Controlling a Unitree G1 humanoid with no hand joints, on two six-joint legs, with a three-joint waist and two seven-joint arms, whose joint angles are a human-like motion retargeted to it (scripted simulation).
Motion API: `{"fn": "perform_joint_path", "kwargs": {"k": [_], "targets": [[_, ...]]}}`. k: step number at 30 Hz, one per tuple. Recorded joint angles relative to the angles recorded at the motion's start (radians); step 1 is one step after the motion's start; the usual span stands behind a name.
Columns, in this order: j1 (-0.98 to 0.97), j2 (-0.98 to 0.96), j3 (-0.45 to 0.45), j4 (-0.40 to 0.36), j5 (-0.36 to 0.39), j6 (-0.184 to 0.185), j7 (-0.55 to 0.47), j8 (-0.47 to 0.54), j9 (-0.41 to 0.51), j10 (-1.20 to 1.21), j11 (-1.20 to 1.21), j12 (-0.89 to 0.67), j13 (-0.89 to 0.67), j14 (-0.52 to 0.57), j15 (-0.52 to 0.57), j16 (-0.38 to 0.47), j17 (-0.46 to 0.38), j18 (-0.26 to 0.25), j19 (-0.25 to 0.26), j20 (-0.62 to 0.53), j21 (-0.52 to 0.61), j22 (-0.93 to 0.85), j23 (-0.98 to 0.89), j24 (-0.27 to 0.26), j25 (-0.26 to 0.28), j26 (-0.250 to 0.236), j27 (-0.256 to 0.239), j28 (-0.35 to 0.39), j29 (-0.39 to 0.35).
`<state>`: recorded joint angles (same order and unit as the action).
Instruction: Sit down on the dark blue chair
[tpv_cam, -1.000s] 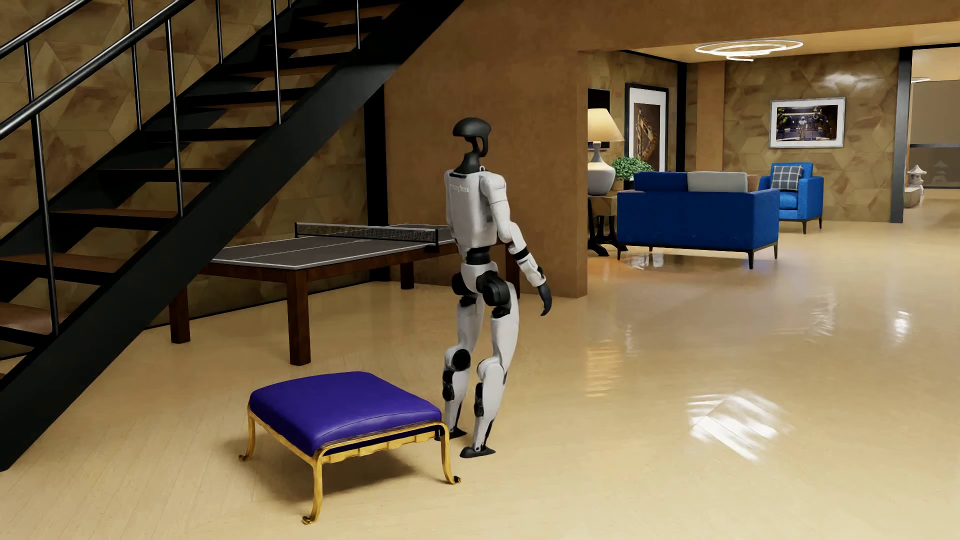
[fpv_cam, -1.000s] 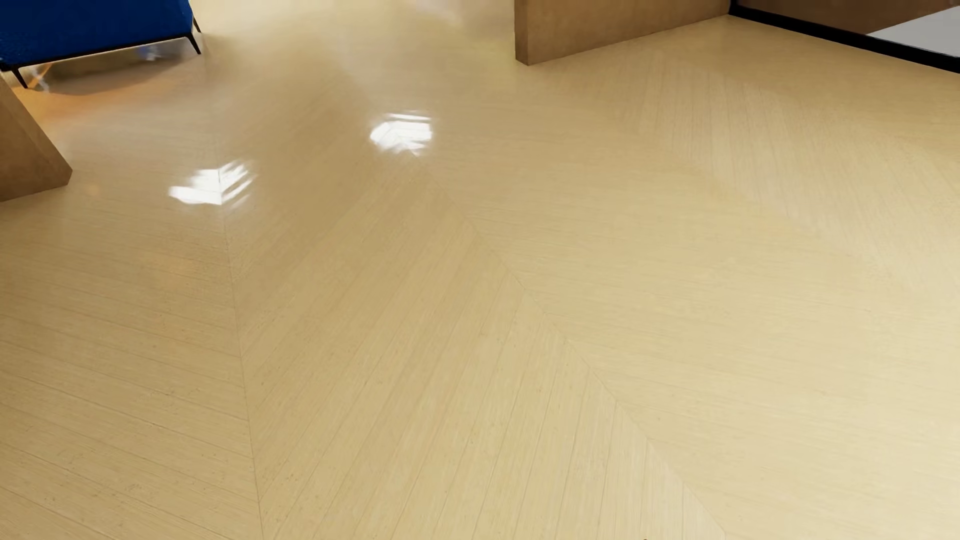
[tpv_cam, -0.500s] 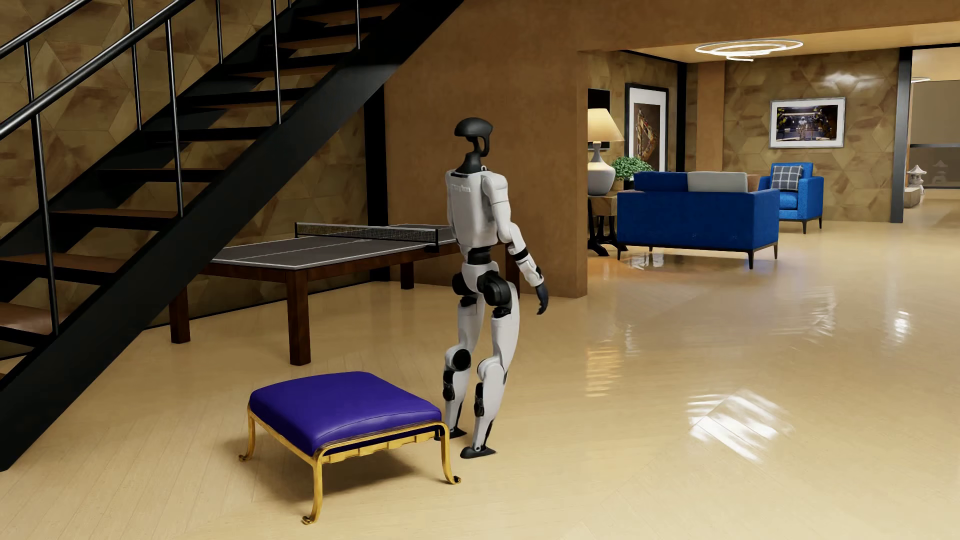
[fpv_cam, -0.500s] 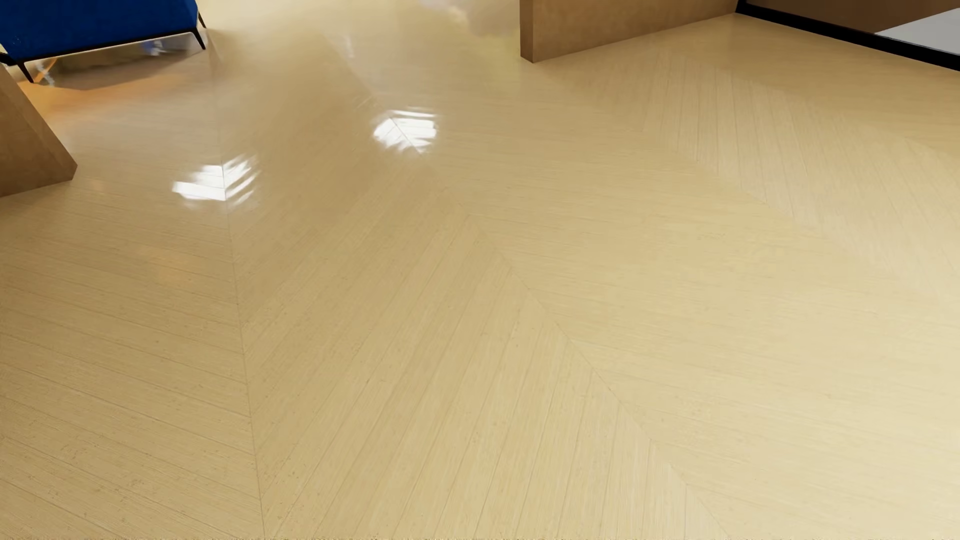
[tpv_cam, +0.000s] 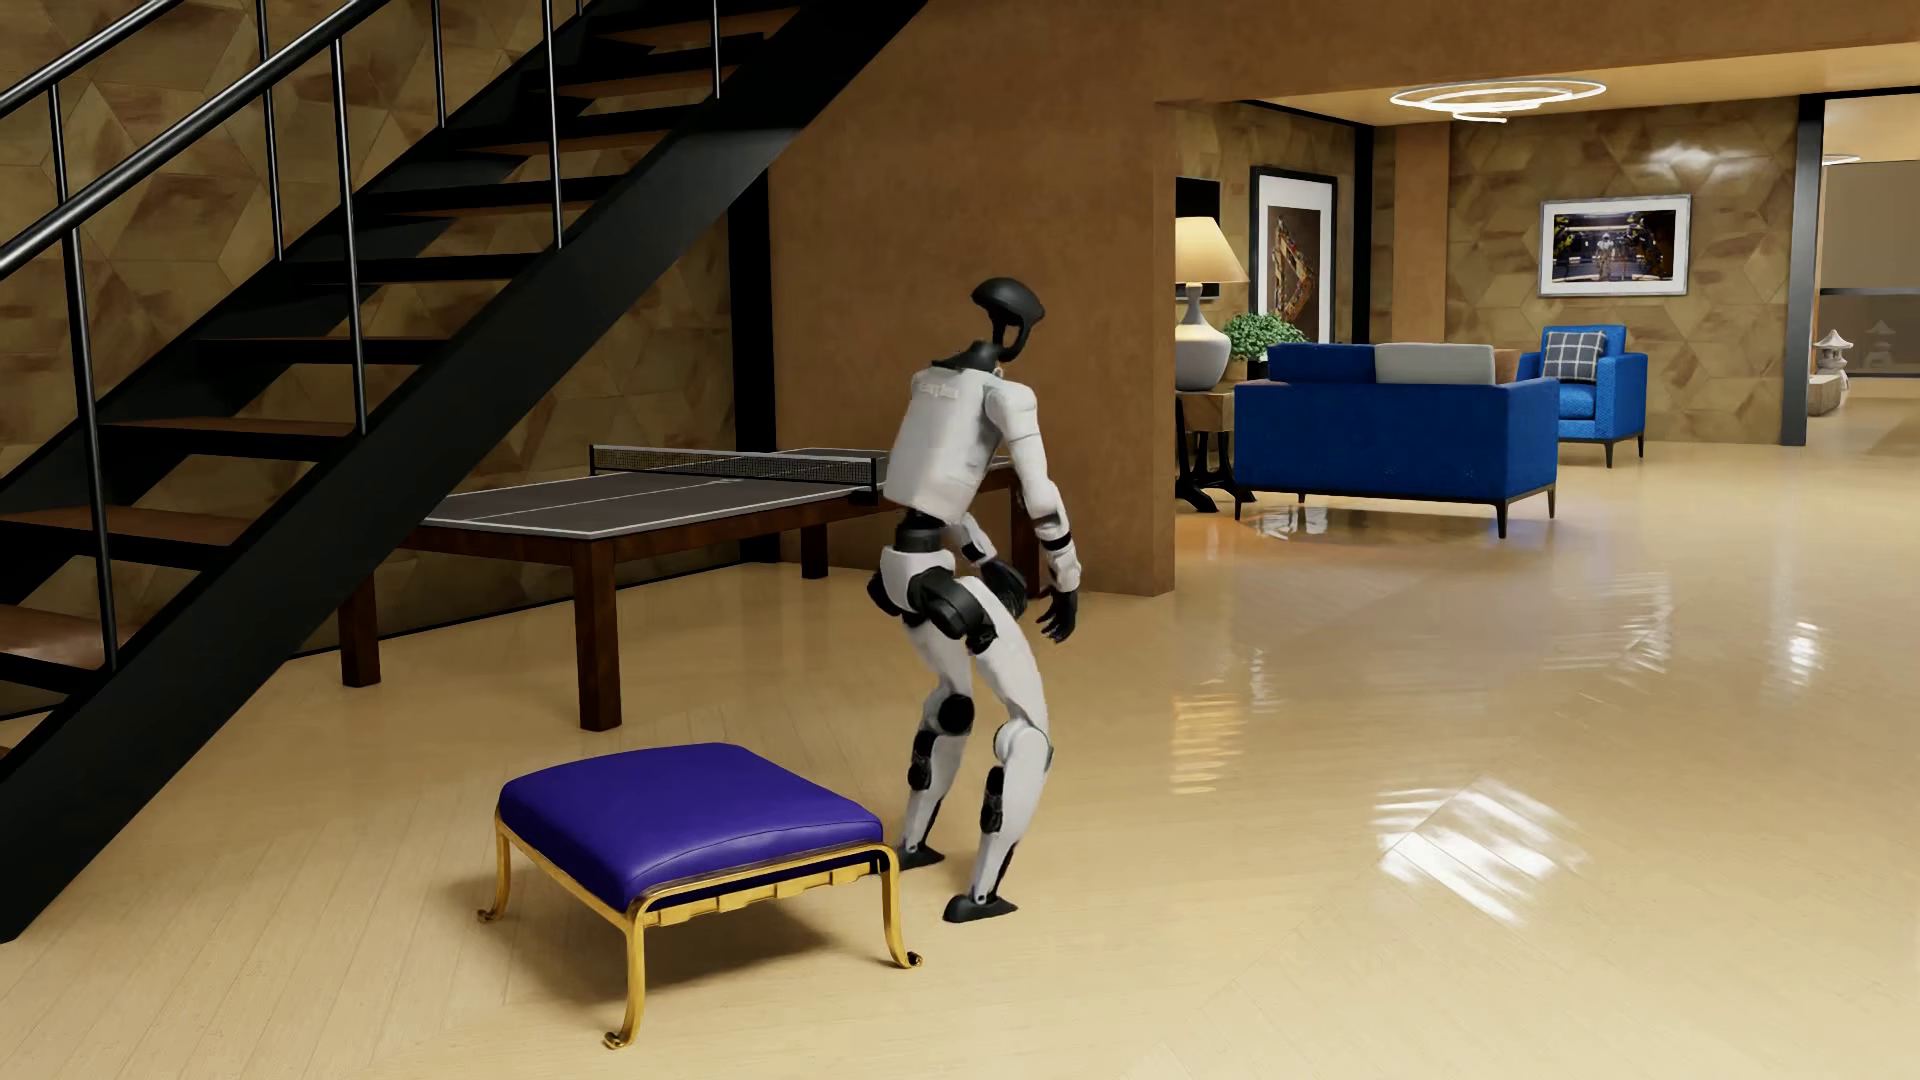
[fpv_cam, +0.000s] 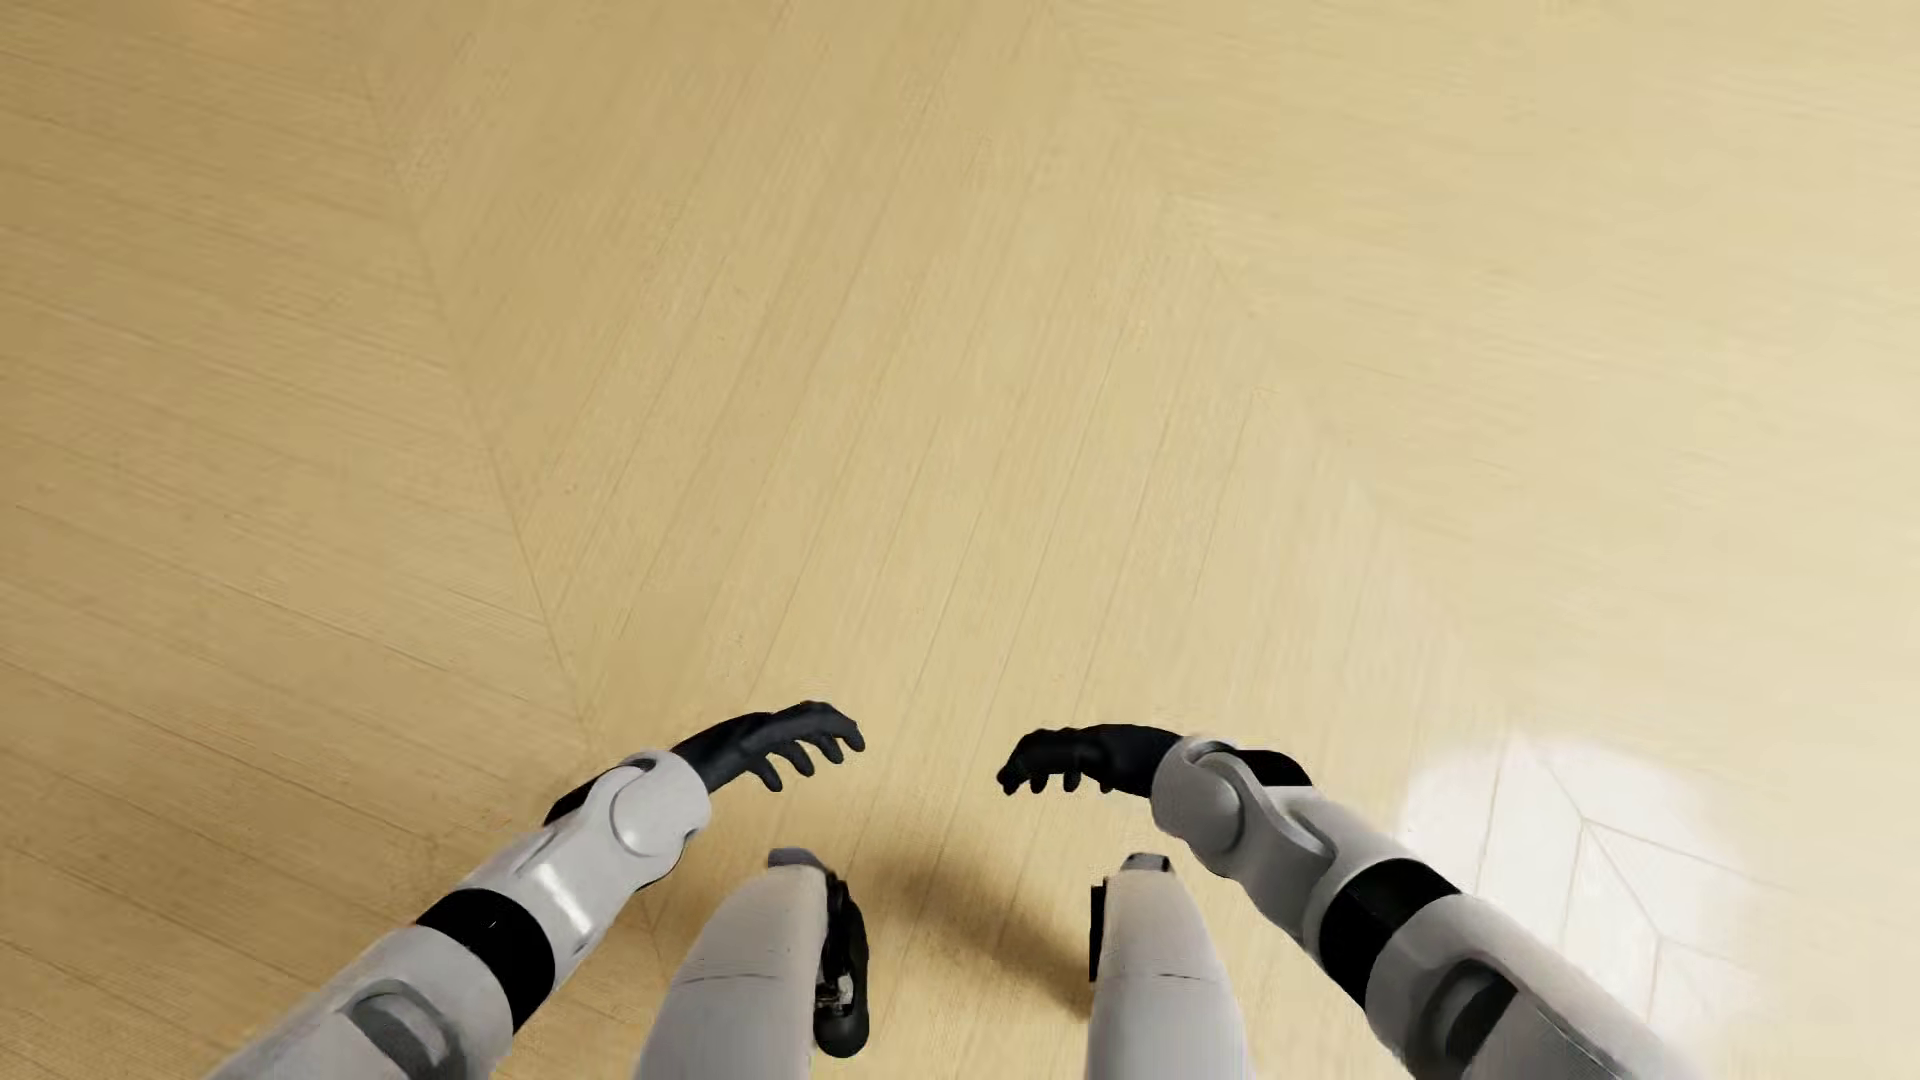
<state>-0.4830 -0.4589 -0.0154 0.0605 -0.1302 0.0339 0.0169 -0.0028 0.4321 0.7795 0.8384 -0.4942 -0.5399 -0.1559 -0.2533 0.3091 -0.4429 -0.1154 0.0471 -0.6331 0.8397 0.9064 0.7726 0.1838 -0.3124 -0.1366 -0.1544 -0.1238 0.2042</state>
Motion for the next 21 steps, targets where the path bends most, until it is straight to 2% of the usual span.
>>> {"fn": "perform_joint_path", "kwargs": {"k": [2, 3, 4, 5, 7, 9, 10, 11, 13, 15, 18, 21], "targets": [[-0.165, -0.161, -0.003, 0.017, -0.001, -0.003, -0.016, 0.038, 0.085, 0.17, 0.156, -0.081, -0.128, -0.036, -0.029, 0.054, -0.029, -0.01, 0.007, -0.068, 0.123, -0.101, -0.079, 0.019, -0.025, -0.02, -0.014, -0.012, 0.009], [-0.246, -0.241, -0.003, 0.023, -0.007, -0.005, -0.026, 0.057, 0.131, 0.254, 0.237, -0.128, -0.197, -0.054, -0.046, 0.097, -0.053, -0.017, 0.019, -0.102, 0.179, -0.185, -0.131, 0.043, -0.046, -0.043, -0.034, -0.05, 0.028], [-0.326, -0.32, -0.002, 0.032, -0.014, -0.006, -0.039, 0.074, 0.171, 0.339, 0.317, -0.168, -0.265, -0.072, -0.063, 0.154, -0.087, -0.03, 0.035, -0.136, 0.242, -0.284, -0.199, 0.034, -0.065, -0.06, -0.065, -0.068, 0.042], [-0.403, -0.395, -0.001, 0.043, -0.016, -0.009, -0.052, 0.092, 0.21, 0.421, 0.397, -0.204, -0.334, -0.091, -0.08, 0.225, -0.127, -0.044, 0.044, -0.16, 0.305, -0.398, -0.277, 0.001, -0.059, -0.07, -0.073, -0.035, 0.028], [-0.554, -0.538, 0.005, 0.065, -0.018, -0.013, -0.074, 0.125, 0.281, 0.584, 0.55, -0.292, -0.45, -0.117, -0.111, 0.369, -0.239, -0.063, 0.065, -0.196, 0.397, -0.606, -0.462, -0.068, 0.001, -0.096, -0.067, 0.021, -0.112], [-0.695, -0.672, 0.006, 0.07, -0.03, -0.01, -0.099, 0.16, 0.346, 0.724, 0.692, -0.391, -0.544, -0.137, -0.139, 0.482, -0.359, -0.086, 0.09, -0.254, 0.449, -0.756, -0.624, -0.143, 0.081, -0.117, -0.058, 0.126, -0.292], [-0.757, -0.737, 0.004, 0.073, -0.034, -0.014, -0.11, 0.177, 0.371, 0.788, 0.761, -0.427, -0.562, -0.147, -0.15, 0.531, -0.415, -0.101, 0.097, -0.278, 0.457, -0.827, -0.699, -0.185, 0.109, -0.14, -0.07, 0.199, -0.384], [-0.817, -0.795, 0.002, 0.079, -0.034, -0.018, -0.123, 0.194, 0.391, 0.852, 0.826, -0.438, -0.552, -0.153, -0.161, 0.586, -0.467, -0.115, 0.106, -0.281, 0.439, -0.906, -0.774, -0.221, 0.129, -0.162, -0.08, 0.258, -0.463], [-0.918, -0.886, 0.0, 0.086, -0.034, -0.019, -0.147, 0.22, 0.431, 0.975, 0.946, -0.416, -0.478, -0.169, -0.187, 0.681, -0.539, -0.132, 0.12, -0.244, 0.336, -1.054, -0.859, -0.259, 0.13, -0.203, -0.099, 0.337, -0.581], [-0.987, -0.952, -0.003, 0.096, -0.037, -0.018, -0.166, 0.24, 0.456, 1.075, 1.044, -0.346, -0.4, -0.181, -0.202, 0.732, -0.582, -0.146, 0.132, -0.166, 0.231, -1.144, -0.923, -0.27, 0.127, -0.233, -0.11, 0.406, -0.634], [-1.016, -0.979, -0.001, 0.105, -0.038, -0.021, -0.177, 0.256, 0.464, 1.164, 1.131, -0.252, -0.289, -0.168, -0.198, 0.741, -0.591, -0.146, 0.138, -0.077, 0.113, -1.178, -0.952, -0.259, 0.117, -0.24, -0.109, 0.418, -0.649], [-0.986, -0.942, 0.003, 0.104, -0.045, -0.021, -0.183, 0.26, 0.44, 1.202, 1.166, -0.186, -0.202, -0.131, -0.175, 0.679, -0.537, -0.137, 0.142, -0.024, 0.022, -1.122, -0.897, -0.227, 0.1, -0.21, -0.092, 0.361, -0.588]]}}
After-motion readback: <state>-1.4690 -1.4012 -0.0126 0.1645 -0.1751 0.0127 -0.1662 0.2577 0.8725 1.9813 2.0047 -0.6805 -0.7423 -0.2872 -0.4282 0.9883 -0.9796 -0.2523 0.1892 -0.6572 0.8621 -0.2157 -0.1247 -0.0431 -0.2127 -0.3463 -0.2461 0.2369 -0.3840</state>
